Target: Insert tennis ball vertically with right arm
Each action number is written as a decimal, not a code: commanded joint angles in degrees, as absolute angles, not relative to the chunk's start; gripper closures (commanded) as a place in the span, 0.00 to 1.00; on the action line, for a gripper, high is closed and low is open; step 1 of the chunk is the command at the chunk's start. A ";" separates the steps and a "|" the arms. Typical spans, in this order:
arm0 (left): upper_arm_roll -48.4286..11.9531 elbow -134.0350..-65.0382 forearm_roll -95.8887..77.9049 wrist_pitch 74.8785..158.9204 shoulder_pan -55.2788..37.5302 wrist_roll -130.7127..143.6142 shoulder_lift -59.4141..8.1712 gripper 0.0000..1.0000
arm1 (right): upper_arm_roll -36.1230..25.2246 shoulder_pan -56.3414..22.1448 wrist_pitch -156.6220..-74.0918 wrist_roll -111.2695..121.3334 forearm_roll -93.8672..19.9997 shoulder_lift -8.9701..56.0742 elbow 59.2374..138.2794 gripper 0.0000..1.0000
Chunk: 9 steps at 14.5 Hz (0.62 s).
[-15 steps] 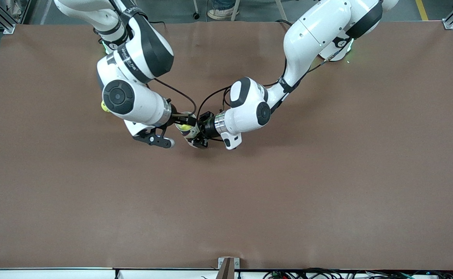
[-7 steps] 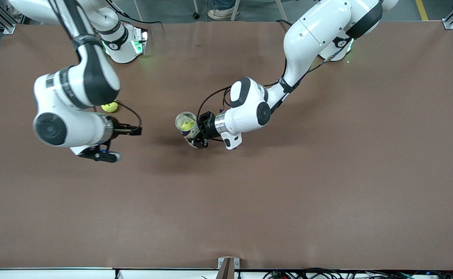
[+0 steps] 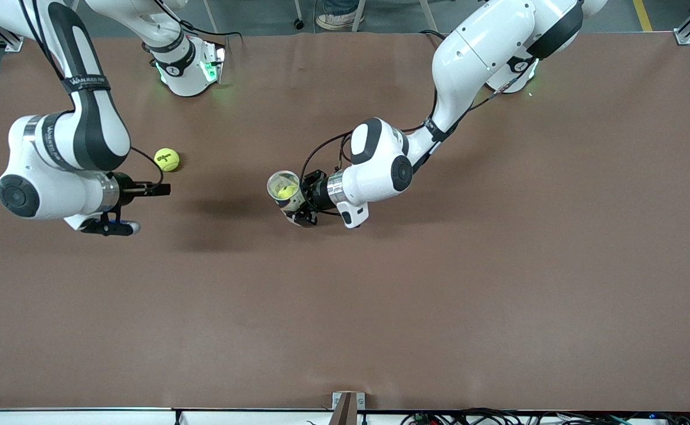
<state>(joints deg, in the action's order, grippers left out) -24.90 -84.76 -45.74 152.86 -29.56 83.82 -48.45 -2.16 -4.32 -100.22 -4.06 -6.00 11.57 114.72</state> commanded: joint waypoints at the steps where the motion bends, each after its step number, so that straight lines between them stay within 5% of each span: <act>1: -25.31 -84.99 -47.11 153.02 -29.18 82.27 -48.08 0.27 | -1.23 -2.56 -104.58 -3.69 -3.96 4.14 126.71 0.00; 9: -25.40 -84.99 -47.20 153.02 -29.36 82.53 -48.08 0.27 | -1.23 1.75 -109.23 -3.69 -2.55 6.41 133.67 0.00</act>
